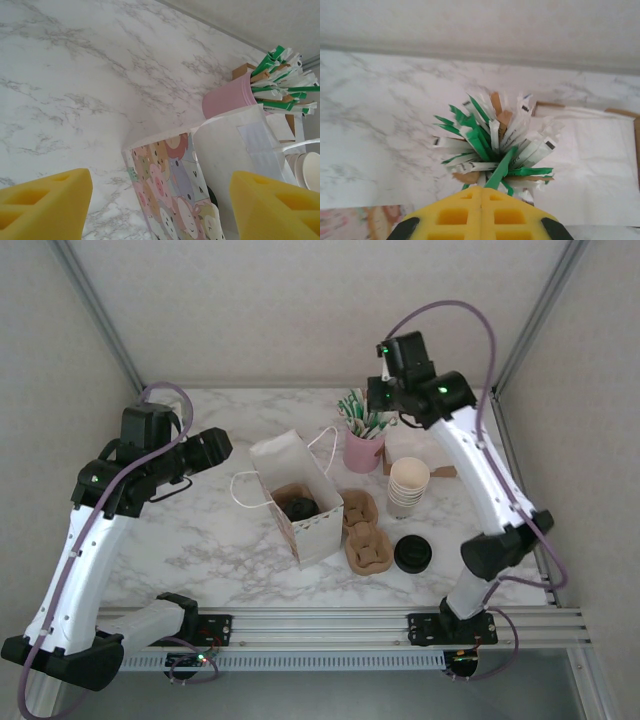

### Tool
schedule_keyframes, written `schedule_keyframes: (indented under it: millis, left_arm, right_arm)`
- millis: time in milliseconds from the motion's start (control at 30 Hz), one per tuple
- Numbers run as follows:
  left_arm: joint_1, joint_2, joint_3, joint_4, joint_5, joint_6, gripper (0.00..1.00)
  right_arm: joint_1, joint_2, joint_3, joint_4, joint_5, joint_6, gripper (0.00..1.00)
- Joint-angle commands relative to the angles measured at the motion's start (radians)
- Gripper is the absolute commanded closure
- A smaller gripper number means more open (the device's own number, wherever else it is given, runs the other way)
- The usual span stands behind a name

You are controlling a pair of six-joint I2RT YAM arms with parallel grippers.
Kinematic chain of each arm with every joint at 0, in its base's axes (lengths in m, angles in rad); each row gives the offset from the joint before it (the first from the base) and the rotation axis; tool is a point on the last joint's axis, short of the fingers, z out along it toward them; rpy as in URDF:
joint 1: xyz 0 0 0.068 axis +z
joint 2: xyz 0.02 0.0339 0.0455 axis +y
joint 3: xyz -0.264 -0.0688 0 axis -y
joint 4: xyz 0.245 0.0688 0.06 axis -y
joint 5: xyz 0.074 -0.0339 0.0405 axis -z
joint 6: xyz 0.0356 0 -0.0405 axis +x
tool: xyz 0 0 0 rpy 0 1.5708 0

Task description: Pack the takeout coffee

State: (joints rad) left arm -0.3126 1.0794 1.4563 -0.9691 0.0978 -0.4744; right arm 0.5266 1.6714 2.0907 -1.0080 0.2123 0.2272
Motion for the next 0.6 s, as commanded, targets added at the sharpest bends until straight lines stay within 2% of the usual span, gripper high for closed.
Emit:
schedule_keyframes:
  millis: [0, 267, 567]
  left_arm:
    - [-0.008, -0.01, -0.015, 0.02, -0.019, 0.001, 0.27]
    - [-0.009, -0.01, -0.045, 0.058, -0.026, -0.019, 0.28]
    - [-0.008, -0.016, -0.065, 0.077, -0.038, -0.029, 0.28]
  right_arm:
    - [0.013, -0.129, 0.042, -0.02, -0.02, -0.023, 1.0]
    - [0.024, -0.348, 0.013, 0.063, -0.216, 0.002, 1.0]
    - [0.096, -0.406, -0.005, 0.082, -0.41, 0.068, 1.0]
